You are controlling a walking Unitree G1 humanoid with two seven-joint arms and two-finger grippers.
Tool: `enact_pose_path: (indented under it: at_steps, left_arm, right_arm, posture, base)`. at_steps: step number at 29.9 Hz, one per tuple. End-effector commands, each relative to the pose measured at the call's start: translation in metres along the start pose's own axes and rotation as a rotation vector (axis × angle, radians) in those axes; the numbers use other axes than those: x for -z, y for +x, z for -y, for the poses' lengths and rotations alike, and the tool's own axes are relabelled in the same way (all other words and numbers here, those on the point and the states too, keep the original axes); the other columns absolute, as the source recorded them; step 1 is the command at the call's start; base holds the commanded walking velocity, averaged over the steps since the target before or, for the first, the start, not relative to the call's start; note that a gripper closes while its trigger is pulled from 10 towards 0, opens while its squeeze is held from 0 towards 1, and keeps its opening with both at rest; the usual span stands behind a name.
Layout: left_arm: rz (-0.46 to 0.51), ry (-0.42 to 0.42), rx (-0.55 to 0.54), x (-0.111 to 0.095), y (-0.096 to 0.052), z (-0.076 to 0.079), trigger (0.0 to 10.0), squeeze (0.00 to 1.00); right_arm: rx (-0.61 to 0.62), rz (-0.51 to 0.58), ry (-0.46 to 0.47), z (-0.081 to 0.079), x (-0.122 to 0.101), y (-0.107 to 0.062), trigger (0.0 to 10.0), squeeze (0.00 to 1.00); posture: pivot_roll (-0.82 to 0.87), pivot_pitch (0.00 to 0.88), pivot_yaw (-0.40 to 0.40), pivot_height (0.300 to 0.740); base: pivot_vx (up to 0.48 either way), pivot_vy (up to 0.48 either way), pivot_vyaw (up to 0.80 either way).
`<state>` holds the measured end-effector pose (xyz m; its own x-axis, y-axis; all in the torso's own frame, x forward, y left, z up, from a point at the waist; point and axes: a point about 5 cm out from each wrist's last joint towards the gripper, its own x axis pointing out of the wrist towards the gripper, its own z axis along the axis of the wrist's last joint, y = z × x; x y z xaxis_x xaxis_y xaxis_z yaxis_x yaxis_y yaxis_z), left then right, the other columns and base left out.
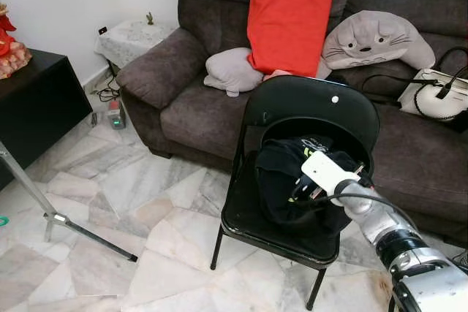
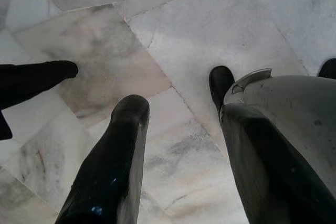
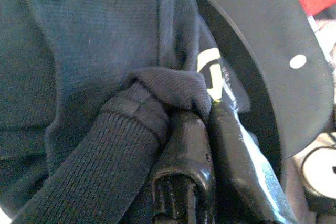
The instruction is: Hang hanger
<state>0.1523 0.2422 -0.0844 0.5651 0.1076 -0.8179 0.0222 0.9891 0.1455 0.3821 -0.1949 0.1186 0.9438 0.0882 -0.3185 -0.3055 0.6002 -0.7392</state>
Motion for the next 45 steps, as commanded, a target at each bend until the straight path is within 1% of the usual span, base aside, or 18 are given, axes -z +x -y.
enact_pose_path:
  at_steps: [1,4,10,13,14,15,16,17,20,21,22,23,30,32,35,38,40,45]
  left_arm:
    - [-0.036,0.009,-0.007,0.009,-0.002,-0.004,10.0,0.0]
    - [-0.036,0.013,-0.006,0.009,-0.002,-0.004,10.0,0.0]
    - [-0.033,0.019,-0.004,0.008,-0.002,-0.003,10.0,0.0]
    - [-0.033,0.02,-0.002,0.008,-0.002,-0.003,10.0,0.0]
    - [-0.033,0.021,-0.001,0.008,-0.002,-0.003,10.0,0.0]
    - [-0.033,0.022,0.0,0.008,-0.002,-0.002,10.0,0.0]
    - [-0.034,0.023,0.001,0.008,-0.002,-0.002,10.0,0.0]
    - [-0.034,0.024,0.003,0.008,-0.002,-0.002,10.0,0.0]
    - [-0.035,0.027,0.006,0.008,-0.002,-0.002,10.0,0.0]
    - [-0.035,0.027,0.006,0.008,-0.002,-0.002,10.0,0.0]
    - [-0.036,0.028,0.006,0.008,-0.002,-0.002,10.0,0.0]
    - [-0.036,0.027,0.005,0.008,-0.002,-0.002,10.0,0.0]
    - [-0.036,0.022,0.002,0.008,-0.002,-0.002,10.0,0.0]
    - [-0.036,0.02,0.001,0.008,-0.002,-0.002,10.0,0.0]
    - [-0.037,0.016,0.001,0.008,-0.002,-0.001,10.0,0.0]
    - [-0.037,0.016,0.001,0.008,-0.002,-0.001,10.0,0.0]
    - [-0.038,0.016,0.002,0.008,-0.002,-0.001,10.0,0.0]
    - [-0.037,0.018,0.006,0.007,-0.001,-0.001,10.0,0.0]
  right_arm:
    - [0.039,0.031,0.04,0.002,-0.003,0.0,10.0,1.0]
    - [0.099,0.091,0.057,0.01,-0.01,0.0,10.0,1.0]
    - [0.221,0.149,0.081,0.027,-0.019,-0.002,10.0,1.0]
    - [0.249,0.163,0.088,0.031,-0.02,-0.002,10.0,1.0]
    - [0.249,0.158,0.101,0.031,-0.019,-0.003,10.0,0.69]
    - [0.24,0.152,0.107,0.028,-0.018,-0.002,10.0,0.16]
    - [0.234,0.147,0.111,0.027,-0.017,-0.002,10.0,0.16]
    - [0.215,0.13,0.113,0.023,-0.014,-0.002,10.0,0.01]
    - [0.152,0.061,0.107,0.013,-0.005,-0.001,10.0,0.02]
    - [0.116,0.041,0.128,0.009,-0.003,0.0,10.0,0.04]
    - [0.098,0.026,0.157,0.007,-0.001,0.0,10.0,0.93]
    - [0.064,0.003,0.203,0.003,0.001,0.0,10.0,1.0]
    - [-0.08,-0.032,0.283,-0.012,-0.001,0.002,10.0,1.0]
    - [-0.098,0.004,0.314,-0.011,-0.009,0.004,10.0,1.0]
    - [-0.088,0.048,0.401,0.001,-0.015,0.004,10.0,1.0]
    - [-0.084,0.063,0.413,0.004,-0.017,0.004,10.0,1.0]
    - [-0.061,0.101,0.448,0.013,-0.019,0.003,10.0,1.0]
    - [-0.037,0.135,0.472,0.022,-0.019,0.001,10.0,1.0]
  posture:
    - [0.07,0.078,0.03,0.74]
    - [0.07,0.078,0.031,0.74]
    - [0.06,0.066,0.031,0.74]
    - [0.06,0.063,0.031,0.74]
    - [0.06,0.058,0.031,0.74]
    - [0.05,0.057,0.034,0.74]
    - [0.05,0.056,0.034,0.74]
    - [0.05,0.054,0.034,0.74]
    - [0.06,0.05,0.032,0.74]
    - [0.06,0.049,0.031,0.74]
    - [0.06,0.049,0.031,0.74]
    - [0.06,0.048,0.031,0.74]
    - [0.07,0.061,0.031,0.74]
    - [0.07,0.063,0.031,0.74]
    - [0.06,0.068,0.03,0.74]
    - [0.06,0.071,0.03,0.74]
    - [0.05,0.076,0.032,0.74]
    - [0.04,0.079,0.033,0.74]
  base:
    - [0.0,0.0,0.0]
    - [0.0,0.0,0.0]
    - [0.0,0.0,0.0]
    - [0.0,0.0,0.0]
    - [0.0,0.0,0.0]
    - [0.0,0.0,0.0]
    - [0.0,0.0,0.0]
    - [0.0,0.0,0.0]
    - [0.0,0.0,0.0]
    - [0.0,0.0,0.0]
    - [0.0,0.0,0.0]
    - [0.0,0.0,0.0]
    - [0.0,0.0,0.0]
    - [0.0,0.0,0.0]
    - [0.0,0.0,0.0]
    - [0.0,0.0,0.0]
    - [0.0,0.0,0.0]
    - [0.0,0.0,0.0]
